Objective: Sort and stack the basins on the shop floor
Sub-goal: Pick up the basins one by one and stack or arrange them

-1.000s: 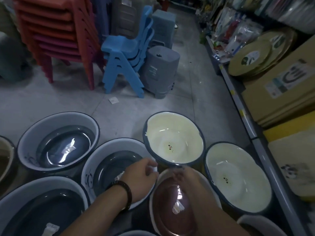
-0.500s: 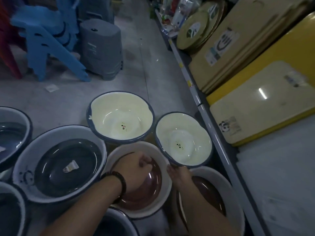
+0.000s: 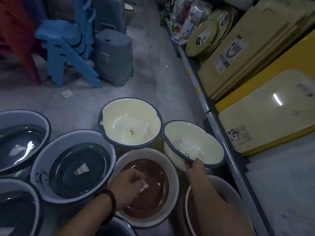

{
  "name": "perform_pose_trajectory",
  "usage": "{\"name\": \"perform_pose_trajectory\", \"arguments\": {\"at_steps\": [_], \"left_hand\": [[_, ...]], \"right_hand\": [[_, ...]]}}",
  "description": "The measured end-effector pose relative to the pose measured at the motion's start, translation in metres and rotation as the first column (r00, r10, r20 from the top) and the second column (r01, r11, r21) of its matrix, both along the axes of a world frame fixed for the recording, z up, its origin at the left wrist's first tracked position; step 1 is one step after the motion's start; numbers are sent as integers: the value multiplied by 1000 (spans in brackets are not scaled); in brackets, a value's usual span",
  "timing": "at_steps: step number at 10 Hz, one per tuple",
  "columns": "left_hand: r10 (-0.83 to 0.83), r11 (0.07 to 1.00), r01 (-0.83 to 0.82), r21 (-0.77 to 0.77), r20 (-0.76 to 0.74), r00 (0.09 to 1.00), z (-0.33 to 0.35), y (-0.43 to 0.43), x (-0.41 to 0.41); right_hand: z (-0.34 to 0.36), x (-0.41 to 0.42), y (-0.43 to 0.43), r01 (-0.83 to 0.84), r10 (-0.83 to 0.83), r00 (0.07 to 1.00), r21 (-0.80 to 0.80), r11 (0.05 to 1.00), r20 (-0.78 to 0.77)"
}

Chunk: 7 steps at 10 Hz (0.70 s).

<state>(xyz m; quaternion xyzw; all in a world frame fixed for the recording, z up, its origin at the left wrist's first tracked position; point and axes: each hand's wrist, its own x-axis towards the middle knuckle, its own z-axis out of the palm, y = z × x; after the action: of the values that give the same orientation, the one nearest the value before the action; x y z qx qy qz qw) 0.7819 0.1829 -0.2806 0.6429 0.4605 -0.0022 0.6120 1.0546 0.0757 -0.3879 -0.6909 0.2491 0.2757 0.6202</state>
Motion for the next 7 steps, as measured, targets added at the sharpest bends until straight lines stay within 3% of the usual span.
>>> {"name": "perform_pose_trajectory", "arguments": {"at_steps": [1,2,4,5,6,7], "left_hand": [[23,1000,-23,-19,4,1000,5,3,7],[27,996,-24,-86,25,999,13,2,18],[298,935,-258,-243,146,943,29,7,37],[572,767,-409,-494,237,785,32,18,34],[744,660,-637,-398,228,628,33,33,15],[765,643,-698,-314,237,599,39,53,-6]], "right_hand": [[25,-21,19,613,-558,787,431,662,-263],[48,-46,22,465,-473,876,416,782,-90],[76,-123,36,265,-265,961,557,787,-82],[97,-177,50,155,-149,987,571,806,-57],[107,-217,56,-19,-41,992,478,878,116],[115,-222,55,-127,48,982,456,881,180]]}}
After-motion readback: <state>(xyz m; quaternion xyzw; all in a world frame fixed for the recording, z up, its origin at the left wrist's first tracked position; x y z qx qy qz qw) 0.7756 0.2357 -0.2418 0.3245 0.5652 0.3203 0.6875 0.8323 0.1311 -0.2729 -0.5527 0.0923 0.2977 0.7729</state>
